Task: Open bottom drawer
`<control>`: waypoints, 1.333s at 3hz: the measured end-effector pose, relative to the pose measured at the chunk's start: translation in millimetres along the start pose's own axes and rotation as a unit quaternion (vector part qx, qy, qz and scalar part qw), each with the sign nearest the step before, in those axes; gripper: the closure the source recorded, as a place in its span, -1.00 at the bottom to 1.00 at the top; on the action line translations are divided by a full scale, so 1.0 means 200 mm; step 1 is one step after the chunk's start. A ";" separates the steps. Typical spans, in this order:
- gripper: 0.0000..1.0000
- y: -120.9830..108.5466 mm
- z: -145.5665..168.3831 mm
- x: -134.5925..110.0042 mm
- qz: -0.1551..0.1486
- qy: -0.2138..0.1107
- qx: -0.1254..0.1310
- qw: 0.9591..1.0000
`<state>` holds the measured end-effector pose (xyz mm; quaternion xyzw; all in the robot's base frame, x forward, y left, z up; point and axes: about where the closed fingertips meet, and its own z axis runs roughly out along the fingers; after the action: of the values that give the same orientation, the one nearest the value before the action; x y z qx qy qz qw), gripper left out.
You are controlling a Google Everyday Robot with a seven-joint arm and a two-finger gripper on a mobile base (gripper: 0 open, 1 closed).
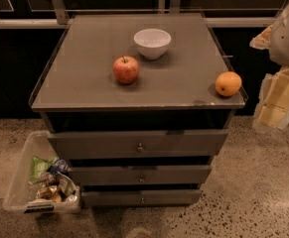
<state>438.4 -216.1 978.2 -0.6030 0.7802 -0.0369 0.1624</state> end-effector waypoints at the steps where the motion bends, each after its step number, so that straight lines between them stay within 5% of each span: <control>1: -1.00 0.00 0.00 0.00 0.000 0.000 0.000 1.000; 2: -1.00 0.04 0.04 0.03 0.010 -0.009 0.007 1.000; 3: -1.00 0.28 0.06 0.02 0.046 -0.059 0.032 0.997; 4: -1.00 0.48 0.27 0.05 0.080 -0.118 0.028 0.989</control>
Offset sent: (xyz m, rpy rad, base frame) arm -0.0682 -0.0185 -0.0989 0.1932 -0.1338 -0.1707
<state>363.7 -192.5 900.7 -0.5341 0.7998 0.0261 0.2726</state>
